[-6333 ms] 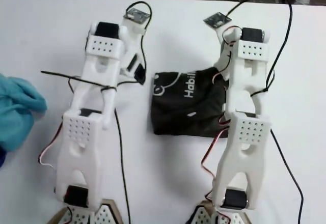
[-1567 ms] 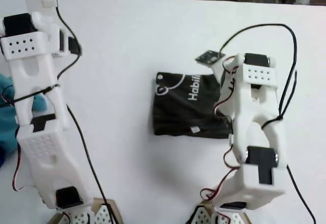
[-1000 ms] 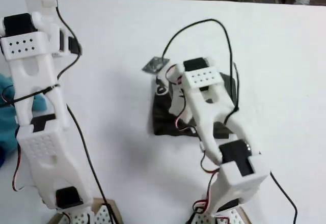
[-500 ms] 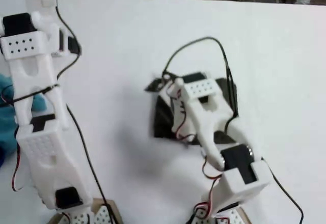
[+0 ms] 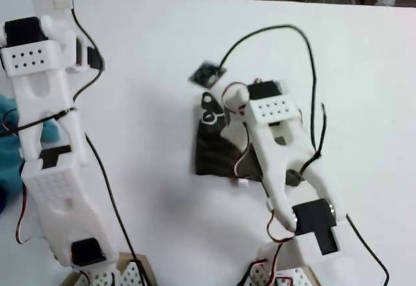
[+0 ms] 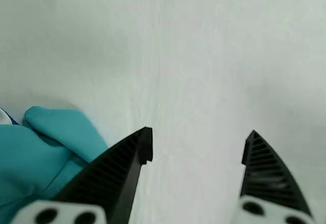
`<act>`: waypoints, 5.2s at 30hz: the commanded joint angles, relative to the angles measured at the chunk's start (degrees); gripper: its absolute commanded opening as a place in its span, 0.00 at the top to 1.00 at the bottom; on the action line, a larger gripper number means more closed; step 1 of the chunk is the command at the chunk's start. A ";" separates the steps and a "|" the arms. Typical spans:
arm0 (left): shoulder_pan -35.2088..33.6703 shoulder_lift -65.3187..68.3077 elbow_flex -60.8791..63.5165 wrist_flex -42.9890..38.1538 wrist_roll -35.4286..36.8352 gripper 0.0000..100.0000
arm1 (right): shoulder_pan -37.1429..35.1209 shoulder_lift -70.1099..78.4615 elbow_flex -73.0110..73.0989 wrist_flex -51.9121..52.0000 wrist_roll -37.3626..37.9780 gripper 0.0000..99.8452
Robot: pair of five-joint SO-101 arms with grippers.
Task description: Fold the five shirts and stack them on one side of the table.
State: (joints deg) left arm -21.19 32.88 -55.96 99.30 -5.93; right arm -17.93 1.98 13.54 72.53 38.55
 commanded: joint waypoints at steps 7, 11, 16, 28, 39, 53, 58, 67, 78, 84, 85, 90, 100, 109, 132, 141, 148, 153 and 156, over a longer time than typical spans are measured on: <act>-0.62 -0.88 -2.42 -0.79 -0.70 0.70 | -0.40 21.67 -16.09 -3.56 -3.78 0.71; -0.62 -0.79 -2.42 -0.79 -0.70 0.70 | -2.33 28.18 -28.31 -1.27 -3.78 0.71; -0.62 -0.70 -2.42 -0.79 -0.70 0.70 | -4.26 34.15 -44.48 9.71 -3.78 0.71; -0.62 -0.53 -2.42 -1.14 -0.70 0.70 | -4.44 40.84 -58.29 15.78 -3.87 0.71; -0.62 -0.62 -2.42 -1.14 -0.70 0.70 | 0.57 45.05 -62.77 21.93 -3.69 0.71; -0.62 -0.53 -2.42 -1.14 -0.70 0.70 | 11.91 19.03 -30.42 25.10 -3.78 0.71; -0.62 -0.53 -2.42 -1.14 -0.70 0.70 | 12.35 14.55 -15.91 18.86 -3.78 0.71; -0.62 -0.44 -2.42 -1.23 -0.79 0.70 | 12.26 15.08 -8.79 9.98 -3.87 0.84; -0.62 -0.44 -1.98 -1.93 -0.79 0.70 | 13.23 4.70 -8.79 15.87 -3.34 0.93; -0.62 -0.44 -2.33 -1.76 -0.79 0.70 | 17.45 3.12 -8.53 15.60 -3.08 0.77; -0.62 -0.44 -2.33 -1.76 -0.79 0.70 | 18.33 3.74 -8.53 15.60 -2.02 0.74; -0.62 -0.44 -2.33 -1.76 -0.79 0.70 | 20.70 6.02 -8.79 13.76 1.32 0.69; -0.62 -0.44 -2.15 -1.93 -0.79 0.70 | 19.12 11.56 -10.81 -3.74 -4.31 0.69; -0.62 -0.44 -2.33 -1.85 -0.79 0.70 | 21.41 26.68 -26.20 0.22 -4.48 0.76; -0.62 -0.44 -2.33 -1.93 -0.79 0.70 | 27.38 32.84 -44.92 4.53 -4.04 0.98; -0.62 -0.44 -2.33 -1.93 -0.79 0.70 | 24.48 33.54 -47.56 4.00 2.81 0.98; -0.62 -0.53 -2.33 -1.85 -0.79 0.70 | 24.84 36.70 -47.65 3.65 3.96 0.89; -0.62 -0.53 -2.33 -1.85 -0.79 0.70 | 24.84 35.21 -50.90 9.98 3.43 0.81; -0.62 -0.53 -2.33 -1.93 -0.79 0.70 | 24.13 33.01 -54.77 16.57 -2.37 0.83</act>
State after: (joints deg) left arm -21.19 32.88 -55.96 98.15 -6.02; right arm 6.95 39.16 -36.48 83.60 40.57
